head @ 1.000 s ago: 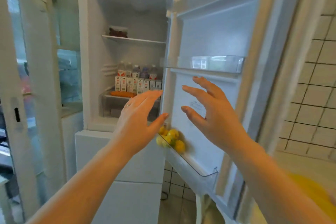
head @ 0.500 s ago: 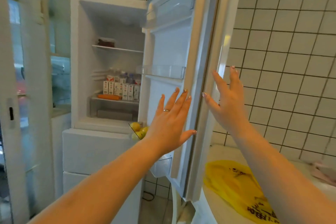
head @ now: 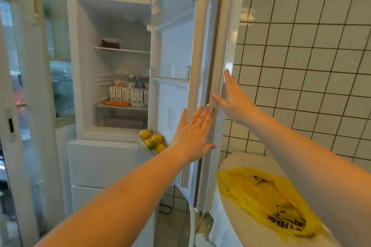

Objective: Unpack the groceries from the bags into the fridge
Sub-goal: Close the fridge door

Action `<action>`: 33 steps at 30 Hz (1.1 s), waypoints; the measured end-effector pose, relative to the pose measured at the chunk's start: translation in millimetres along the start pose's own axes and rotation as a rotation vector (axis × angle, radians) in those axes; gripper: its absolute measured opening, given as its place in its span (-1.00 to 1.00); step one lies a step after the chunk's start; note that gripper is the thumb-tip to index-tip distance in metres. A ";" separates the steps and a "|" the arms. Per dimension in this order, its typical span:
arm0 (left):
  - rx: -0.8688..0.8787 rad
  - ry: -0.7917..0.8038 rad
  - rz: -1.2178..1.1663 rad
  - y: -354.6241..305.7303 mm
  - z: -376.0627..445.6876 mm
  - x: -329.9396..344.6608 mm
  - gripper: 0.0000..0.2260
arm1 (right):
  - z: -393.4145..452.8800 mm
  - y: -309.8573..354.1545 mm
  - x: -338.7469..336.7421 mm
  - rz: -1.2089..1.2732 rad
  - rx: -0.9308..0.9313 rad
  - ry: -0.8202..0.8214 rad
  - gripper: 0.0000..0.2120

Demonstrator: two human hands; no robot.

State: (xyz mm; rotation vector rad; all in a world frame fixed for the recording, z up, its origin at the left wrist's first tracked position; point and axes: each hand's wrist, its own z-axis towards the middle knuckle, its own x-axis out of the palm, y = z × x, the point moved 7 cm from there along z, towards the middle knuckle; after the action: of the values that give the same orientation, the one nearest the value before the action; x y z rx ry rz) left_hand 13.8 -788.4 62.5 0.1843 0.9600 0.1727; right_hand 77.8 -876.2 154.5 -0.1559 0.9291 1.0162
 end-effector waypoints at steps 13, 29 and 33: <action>-0.219 -0.182 -0.068 73.5 -73.9 3.5 -0.14 | -13.3 87.9 51.1 -0.262 -0.466 -0.123 -0.27; -0.526 -0.155 0.159 250.2 -190.1 8.2 -0.16 | 45.8 252.0 171.2 -0.190 -0.830 -0.221 -0.26; -0.578 -0.133 0.253 299.3 -205.7 15.6 -0.19 | 69.4 282.9 206.7 -0.236 -0.898 -0.258 -0.25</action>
State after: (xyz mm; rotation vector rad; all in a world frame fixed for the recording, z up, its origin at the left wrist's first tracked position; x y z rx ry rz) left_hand -166.2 -478.0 4.2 -0.2150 0.7190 0.6529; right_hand -62.2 -548.6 129.7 -0.8424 0.1610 1.1364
